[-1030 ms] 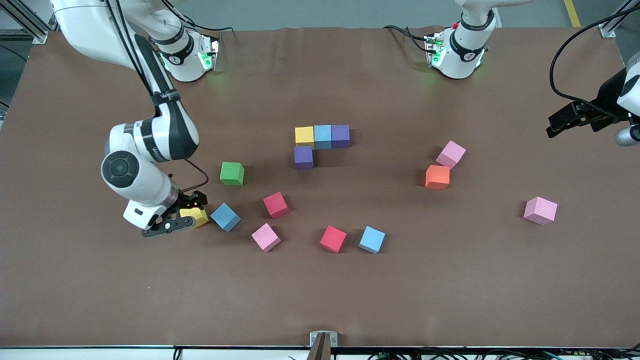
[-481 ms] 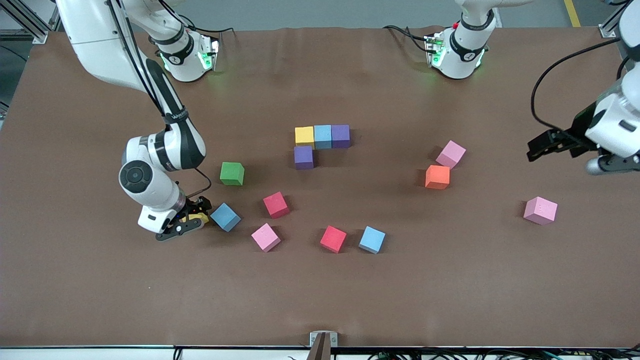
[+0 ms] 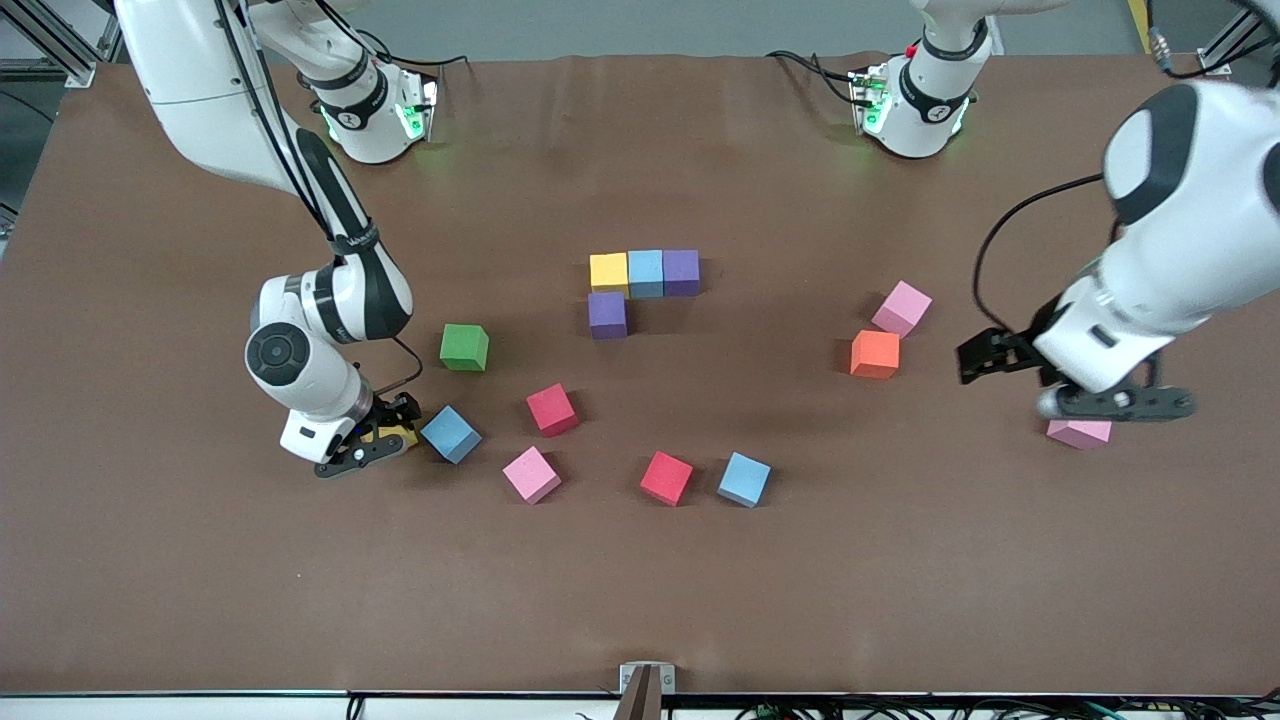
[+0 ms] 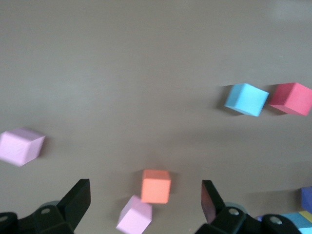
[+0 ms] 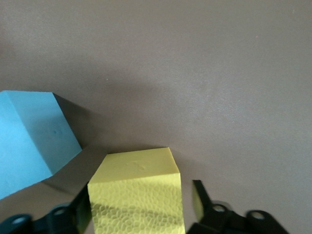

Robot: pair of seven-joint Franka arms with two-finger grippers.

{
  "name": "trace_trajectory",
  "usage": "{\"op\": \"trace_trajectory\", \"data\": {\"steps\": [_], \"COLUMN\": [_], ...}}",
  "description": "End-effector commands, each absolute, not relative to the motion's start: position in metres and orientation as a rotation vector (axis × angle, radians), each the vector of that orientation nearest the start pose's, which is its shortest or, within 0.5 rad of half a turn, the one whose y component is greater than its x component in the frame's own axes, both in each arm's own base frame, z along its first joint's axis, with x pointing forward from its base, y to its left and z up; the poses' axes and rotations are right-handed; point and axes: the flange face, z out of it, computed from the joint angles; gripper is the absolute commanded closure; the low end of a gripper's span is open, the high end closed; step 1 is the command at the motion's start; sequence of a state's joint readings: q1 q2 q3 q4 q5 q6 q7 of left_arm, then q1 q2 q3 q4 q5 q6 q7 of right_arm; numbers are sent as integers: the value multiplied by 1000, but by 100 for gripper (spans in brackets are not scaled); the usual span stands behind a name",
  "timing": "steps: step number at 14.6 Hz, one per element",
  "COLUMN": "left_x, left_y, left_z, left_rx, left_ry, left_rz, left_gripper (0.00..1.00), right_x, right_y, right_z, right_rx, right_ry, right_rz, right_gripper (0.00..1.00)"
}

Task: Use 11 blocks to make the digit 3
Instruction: 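Carry the yellow block with the right gripper while the left gripper grasps light blue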

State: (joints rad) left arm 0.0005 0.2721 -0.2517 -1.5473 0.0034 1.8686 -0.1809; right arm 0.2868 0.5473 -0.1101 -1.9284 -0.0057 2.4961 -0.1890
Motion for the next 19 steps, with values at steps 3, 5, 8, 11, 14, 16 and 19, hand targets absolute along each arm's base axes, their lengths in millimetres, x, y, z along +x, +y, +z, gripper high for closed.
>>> {"op": "trace_trajectory", "data": {"steps": [3,5,8,11,14,16,19], "left_x": [665,674,677,669,671,672,673], "left_y": [-187,-212,-240,-267,-273,-282,-286], "left_z": [451,422,392,359,337,319,299], "left_rx": [-3260,-3288,-3307,-3274,-3209,-3185,-3124], "left_ry": [-12,-123,-362,-495,-821,-946,-1178], "left_rz": [-136,-199,-199,-119,-109,-112,-91], "left_gripper": [0,0,0,0,0,0,0], "right_x": [611,612,611,602,582,566,547], "right_y": [121,136,179,244,301,332,370], "right_z": [221,248,286,310,316,314,303], "right_rx": [-3114,-3060,-3059,-3077,-3084,-3085,-3078], "right_ry": [-595,-498,-337,-172,-49,2,74], "right_rz": [26,56,99,105,95,86,54], "right_gripper": [100,100,100,100,100,100,100]}}
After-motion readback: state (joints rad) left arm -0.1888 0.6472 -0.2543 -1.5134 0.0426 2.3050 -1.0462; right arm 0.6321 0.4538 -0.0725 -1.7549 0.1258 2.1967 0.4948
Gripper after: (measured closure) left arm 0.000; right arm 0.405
